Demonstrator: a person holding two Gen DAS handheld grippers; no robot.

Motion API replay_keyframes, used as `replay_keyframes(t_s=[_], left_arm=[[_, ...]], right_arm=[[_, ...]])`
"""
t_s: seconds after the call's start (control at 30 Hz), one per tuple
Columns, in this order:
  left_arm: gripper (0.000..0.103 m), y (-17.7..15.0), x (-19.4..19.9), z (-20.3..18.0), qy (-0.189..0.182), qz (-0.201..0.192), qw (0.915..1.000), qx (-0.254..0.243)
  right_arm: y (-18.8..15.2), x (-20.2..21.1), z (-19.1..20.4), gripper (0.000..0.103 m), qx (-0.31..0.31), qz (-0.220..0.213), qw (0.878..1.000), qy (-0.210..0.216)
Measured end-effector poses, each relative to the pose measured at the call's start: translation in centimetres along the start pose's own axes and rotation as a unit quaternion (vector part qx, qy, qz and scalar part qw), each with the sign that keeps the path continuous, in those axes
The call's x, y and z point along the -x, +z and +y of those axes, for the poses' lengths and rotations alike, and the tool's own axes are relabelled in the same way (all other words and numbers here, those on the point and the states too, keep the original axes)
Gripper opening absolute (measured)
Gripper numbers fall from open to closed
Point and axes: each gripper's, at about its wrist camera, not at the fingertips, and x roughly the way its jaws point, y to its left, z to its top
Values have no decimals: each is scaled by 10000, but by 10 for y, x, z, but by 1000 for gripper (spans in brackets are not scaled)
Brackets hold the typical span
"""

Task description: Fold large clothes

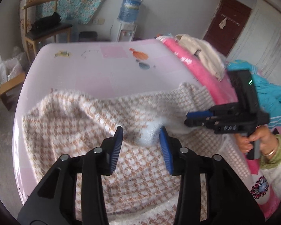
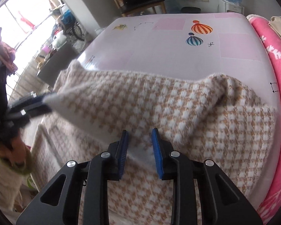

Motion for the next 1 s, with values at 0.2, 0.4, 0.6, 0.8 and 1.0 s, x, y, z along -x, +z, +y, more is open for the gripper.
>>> replay_keyframes(t_s=[0.2, 0.4, 0.6, 0.8, 1.0], left_arm=[[40, 33, 25, 8, -496, -843, 9945, 374], [40, 35, -65, -19, -838, 630, 9944, -104], [38, 4, -83, -11, -583, 1220, 9907, -179], [38, -16, -57, -6, 41, 1138, 9924, -474], [38, -17, -67, -18, 622, 952, 9900, -829]], right_arm=[[2, -2, 7, 26, 369, 86, 9991, -210], [4, -2, 9, 26, 353, 192, 9988, -272], [-1, 3, 3, 26, 312, 205, 9990, -248], [9, 28, 13, 24, 303, 1, 9974, -656], [4, -2, 28, 24, 1039, 155, 9841, -1431]])
